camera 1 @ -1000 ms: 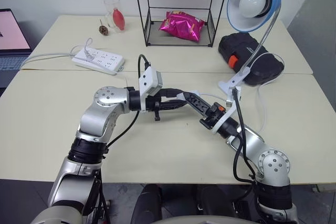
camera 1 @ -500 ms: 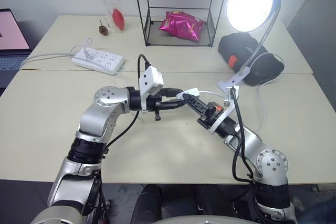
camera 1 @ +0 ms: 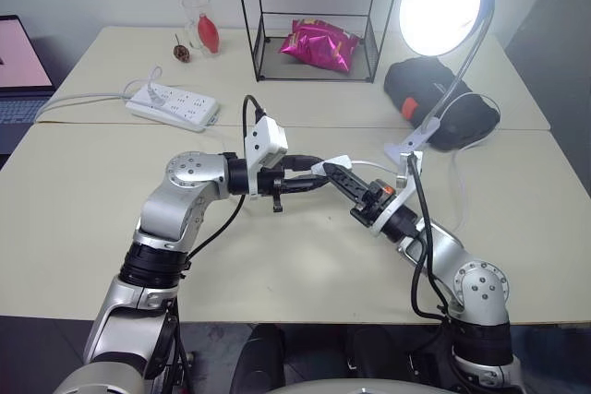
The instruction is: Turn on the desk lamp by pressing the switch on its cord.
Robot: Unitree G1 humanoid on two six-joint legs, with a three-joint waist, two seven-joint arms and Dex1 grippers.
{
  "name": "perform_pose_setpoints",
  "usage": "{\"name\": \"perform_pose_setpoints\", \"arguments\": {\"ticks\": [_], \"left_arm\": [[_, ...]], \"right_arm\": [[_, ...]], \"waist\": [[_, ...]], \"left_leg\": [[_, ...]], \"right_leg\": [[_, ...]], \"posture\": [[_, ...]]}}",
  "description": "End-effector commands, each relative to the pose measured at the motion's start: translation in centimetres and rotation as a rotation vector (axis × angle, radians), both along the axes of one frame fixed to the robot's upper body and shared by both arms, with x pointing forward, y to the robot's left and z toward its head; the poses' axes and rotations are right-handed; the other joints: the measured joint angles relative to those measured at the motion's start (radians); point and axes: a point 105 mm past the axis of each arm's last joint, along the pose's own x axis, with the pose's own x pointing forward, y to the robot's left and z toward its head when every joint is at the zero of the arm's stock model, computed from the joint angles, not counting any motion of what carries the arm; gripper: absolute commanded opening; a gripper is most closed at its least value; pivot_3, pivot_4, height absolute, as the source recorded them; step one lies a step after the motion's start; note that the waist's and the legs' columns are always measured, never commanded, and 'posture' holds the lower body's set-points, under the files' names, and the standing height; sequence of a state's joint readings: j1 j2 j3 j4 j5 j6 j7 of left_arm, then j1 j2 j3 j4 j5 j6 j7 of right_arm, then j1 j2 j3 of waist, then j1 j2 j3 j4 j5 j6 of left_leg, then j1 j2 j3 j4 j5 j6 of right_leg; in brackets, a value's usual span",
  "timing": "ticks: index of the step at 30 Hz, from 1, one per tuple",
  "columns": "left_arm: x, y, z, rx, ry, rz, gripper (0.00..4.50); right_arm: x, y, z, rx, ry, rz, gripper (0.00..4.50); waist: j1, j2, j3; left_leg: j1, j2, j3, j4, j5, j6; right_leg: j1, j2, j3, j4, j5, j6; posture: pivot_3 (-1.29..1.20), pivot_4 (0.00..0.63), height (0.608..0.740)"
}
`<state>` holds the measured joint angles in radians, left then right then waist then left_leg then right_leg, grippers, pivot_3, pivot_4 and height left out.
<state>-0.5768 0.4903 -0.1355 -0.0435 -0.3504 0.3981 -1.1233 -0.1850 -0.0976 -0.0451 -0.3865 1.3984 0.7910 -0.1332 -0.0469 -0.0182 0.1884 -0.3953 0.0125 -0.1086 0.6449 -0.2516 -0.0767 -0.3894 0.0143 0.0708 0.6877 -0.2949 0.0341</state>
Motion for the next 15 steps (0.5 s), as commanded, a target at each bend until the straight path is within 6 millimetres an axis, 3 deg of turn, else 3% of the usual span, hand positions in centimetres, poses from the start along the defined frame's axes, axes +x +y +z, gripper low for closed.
{"name": "perform_pose_setpoints", "arguments": {"ticks": [1,6,12,15], "left_arm": [[-0.2,-0.2,1.0,-0.004,-0.066,-0.013,1.12],[0.3,0.0,0.2,0.012,-0.058,0.009,1.12],[1.7,0.8,-1.9,0.086,-0.058,0.067,1.12],[2.8,0.8,-4.2,0.156,-0.056,0.084,1.12]], "right_arm": [[-0.6,-0.5,0.9,0.013,-0.041,0.016,3.25],[-2.7,-1.1,-0.2,-0.245,-0.134,0.101,4.23],[-5.2,-1.7,-0.8,-0.592,-0.334,0.215,4.27],[-5.8,-2.2,-0.1,-0.812,-0.513,0.281,4.27]], "waist": [[0.0,0.0,0.0],[0.003,0.001,0.0],[0.002,0.001,0.0],[0.004,0.002,0.0]], "left_leg": [[0.0,0.0,0.0,0.0,0.0,0.0],[-0.001,-0.001,0.0,0.0,0.0,0.0],[-0.002,0.0,0.0,-0.001,0.0,0.0],[-0.002,0.0,0.0,0.0,0.0,0.0]], "right_leg": [[0.0,0.0,0.0,0.0,0.0,0.0],[0.0,0.0,0.0,-0.001,0.0,0.0],[0.0,0.0,0.0,-0.006,0.0,0.001],[0.0,0.0,-0.001,-0.006,-0.001,0.001]], "posture": [[0.0,0.15,0.74],[0.0,0.15,0.74],[0.0,0.15,0.74],[0.0,0.15,0.74]]}}
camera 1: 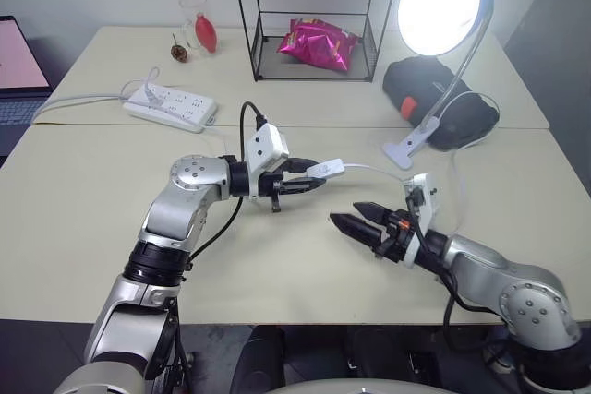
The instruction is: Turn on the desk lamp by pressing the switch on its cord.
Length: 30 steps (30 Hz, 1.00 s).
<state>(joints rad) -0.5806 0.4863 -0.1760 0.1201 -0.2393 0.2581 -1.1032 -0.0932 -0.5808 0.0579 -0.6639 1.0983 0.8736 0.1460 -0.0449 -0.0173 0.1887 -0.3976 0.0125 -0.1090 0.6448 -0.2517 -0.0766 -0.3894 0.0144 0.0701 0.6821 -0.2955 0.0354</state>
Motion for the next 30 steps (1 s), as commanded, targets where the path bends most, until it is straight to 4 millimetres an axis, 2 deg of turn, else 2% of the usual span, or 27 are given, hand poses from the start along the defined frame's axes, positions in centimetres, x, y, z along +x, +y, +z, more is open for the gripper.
{"name": "perform_pose_setpoints", "arguments": {"ticks": [1,7,12,13,21,25,26,30], "left_arm": [[1.4,-0.3,-2.0,0.085,-0.04,0.015,1.12],[3.0,-1.0,-4.2,0.133,-0.047,0.031,1.12],[3.6,-1.1,-4.9,0.13,-0.048,0.045,1.12],[3.8,-1.1,-4.9,0.129,-0.05,0.048,1.83],[3.4,-0.8,-4.9,0.13,-0.056,0.019,3.42],[3.3,0.2,-3.1,0.099,-0.115,0.047,4.24],[3.1,0.5,-2.6,0.089,-0.13,0.052,4.41],[2.0,2.1,0.2,0.045,-0.172,0.101,4.41]], "right_arm": [[-1.3,0.1,1.6,-0.238,-0.252,0.15,4.27],[-1.1,-1.3,1.6,-0.363,-0.343,0.178,4.27],[-0.6,-2.3,1.6,-0.387,-0.362,0.152,4.27],[-0.6,-2.5,1.4,-0.391,-0.36,0.15,4.27],[-0.4,-3.2,0.8,-0.404,-0.355,0.138,4.27],[0.1,-3.9,1.0,-0.422,-0.366,0.127,4.27],[0.2,-4.1,1.0,-0.425,-0.368,0.127,4.27],[0.6,-4.7,1.3,-0.44,-0.376,0.132,4.27]], "waist": [[0.003,0.001,0.0],[0.012,-0.001,0.0],[0.014,-0.001,0.0],[0.014,-0.001,0.0],[0.013,-0.001,0.0],[0.012,-0.001,0.0],[0.011,-0.001,0.0],[0.012,-0.001,0.0]], "left_leg": [[0.0,-0.001,0.0,0.0,0.0,0.0],[-0.001,-0.001,0.0,0.001,0.0,0.0],[-0.001,-0.001,0.0,0.001,0.0,0.0],[-0.001,-0.001,0.0,0.001,0.0,0.0],[-0.001,-0.001,0.0,0.001,0.0,0.0],[-0.001,-0.001,0.0,0.001,0.0,0.0],[-0.001,-0.001,0.0,0.001,0.0,0.0],[0.0,0.0,-0.001,0.0,0.0,0.0]], "right_leg": [[0.0,-0.001,0.0,0.0,-0.001,0.002],[0.0,0.0,0.0,-0.001,-0.002,0.004],[0.0,-0.001,0.0,-0.001,0.001,0.0],[0.0,-0.001,0.0,-0.001,0.001,0.0],[0.001,-0.001,0.0,-0.001,0.001,0.0],[0.001,-0.001,0.0,-0.001,0.001,0.0],[0.001,-0.001,0.0,-0.001,0.001,0.0],[0.0,-0.001,-0.001,0.0,0.001,-0.001]], "posture": [[0.0,0.15,0.74],[0.0,0.15,0.74],[0.0,0.15,0.74],[0.0,0.15,0.74],[0.0,0.15,0.74],[0.0,0.15,0.74],[0.0,0.15,0.74],[0.0,0.15,0.74]]}}
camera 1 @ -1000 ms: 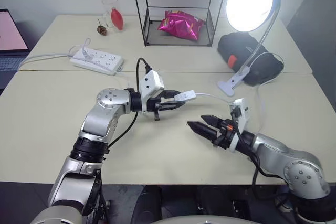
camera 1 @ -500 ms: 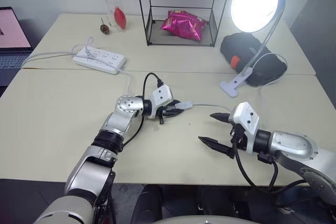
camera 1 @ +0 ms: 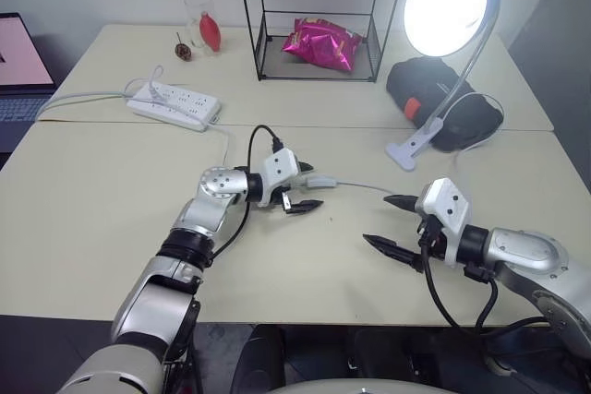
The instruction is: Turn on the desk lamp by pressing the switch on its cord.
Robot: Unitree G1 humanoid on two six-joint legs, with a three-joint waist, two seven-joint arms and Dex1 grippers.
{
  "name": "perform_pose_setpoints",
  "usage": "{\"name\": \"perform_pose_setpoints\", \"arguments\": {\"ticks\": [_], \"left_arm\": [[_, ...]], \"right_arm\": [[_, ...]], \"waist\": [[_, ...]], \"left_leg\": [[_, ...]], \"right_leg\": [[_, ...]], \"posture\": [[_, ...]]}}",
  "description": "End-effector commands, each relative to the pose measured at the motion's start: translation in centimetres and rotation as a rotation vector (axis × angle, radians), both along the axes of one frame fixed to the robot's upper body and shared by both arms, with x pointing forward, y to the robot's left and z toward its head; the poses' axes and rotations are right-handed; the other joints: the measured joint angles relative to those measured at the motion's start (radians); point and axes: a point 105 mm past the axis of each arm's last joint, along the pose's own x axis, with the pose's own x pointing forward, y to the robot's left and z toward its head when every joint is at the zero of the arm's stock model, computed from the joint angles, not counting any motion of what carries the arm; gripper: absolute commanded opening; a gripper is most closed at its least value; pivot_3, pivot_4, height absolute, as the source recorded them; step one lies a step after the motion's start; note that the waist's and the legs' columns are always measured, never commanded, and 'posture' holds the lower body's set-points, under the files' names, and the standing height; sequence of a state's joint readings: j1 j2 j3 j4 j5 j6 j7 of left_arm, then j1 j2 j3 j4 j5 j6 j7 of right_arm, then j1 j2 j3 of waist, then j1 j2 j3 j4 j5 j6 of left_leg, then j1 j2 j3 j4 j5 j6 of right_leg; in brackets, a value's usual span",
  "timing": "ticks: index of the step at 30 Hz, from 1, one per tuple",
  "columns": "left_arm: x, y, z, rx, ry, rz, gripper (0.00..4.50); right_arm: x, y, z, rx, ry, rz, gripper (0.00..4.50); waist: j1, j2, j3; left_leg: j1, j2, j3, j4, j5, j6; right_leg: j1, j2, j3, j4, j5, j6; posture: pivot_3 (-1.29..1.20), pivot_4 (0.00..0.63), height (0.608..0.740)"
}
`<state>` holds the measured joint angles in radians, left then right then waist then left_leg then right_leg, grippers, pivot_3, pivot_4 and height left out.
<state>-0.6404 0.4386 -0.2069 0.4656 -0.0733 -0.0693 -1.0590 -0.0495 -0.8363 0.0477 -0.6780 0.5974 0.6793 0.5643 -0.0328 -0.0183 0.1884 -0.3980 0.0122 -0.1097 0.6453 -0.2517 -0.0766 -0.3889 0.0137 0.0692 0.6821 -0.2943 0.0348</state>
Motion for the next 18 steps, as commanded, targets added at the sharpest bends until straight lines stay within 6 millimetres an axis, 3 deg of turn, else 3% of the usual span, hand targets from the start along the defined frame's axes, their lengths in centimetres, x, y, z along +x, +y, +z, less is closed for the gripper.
{"name": "perform_pose_setpoints", "arguments": {"ticks": [1,6,13,18], "left_arm": [[-1.0,1.5,4.6,-0.066,-0.102,0.052,4.41],[-2.9,4.5,6.4,-0.081,-0.108,0.2,4.41],[-6.5,9.9,5.2,-0.067,-0.045,0.416,4.41],[-8.1,11.3,4.6,-0.087,-0.019,0.498,4.41]], "right_arm": [[0.5,-0.7,1.4,-0.014,-0.065,0.014,4.27],[1.4,-1.7,2.2,-0.031,-0.108,0.021,4.27],[2.4,-3.4,2.9,-0.063,-0.201,0.036,4.27],[2.8,-3.9,2.7,-0.084,-0.212,0.068,4.27]], "waist": [[0.0,0.0,0.0],[0.0,0.0,0.0],[-0.001,0.0,0.0],[0.005,0.0,0.0]], "left_leg": [[0.0,0.0,0.0,0.0,0.0,0.0],[0.001,0.0,0.0,0.0,0.0,0.0],[0.002,0.001,0.001,0.0,0.0,0.0],[0.002,0.001,0.001,0.0,0.0,0.0]], "right_leg": [[0.0,0.0,0.0,0.0,0.0,0.0],[0.001,-0.001,0.001,0.0,0.0,0.0],[0.001,-0.001,0.001,0.0,0.0,0.0],[0.001,-0.001,0.0,0.0,0.0,0.0]], "posture": [[0.0,0.15,0.74],[0.0,0.15,0.74],[0.0,0.15,0.74],[0.0,0.15,0.74]]}}
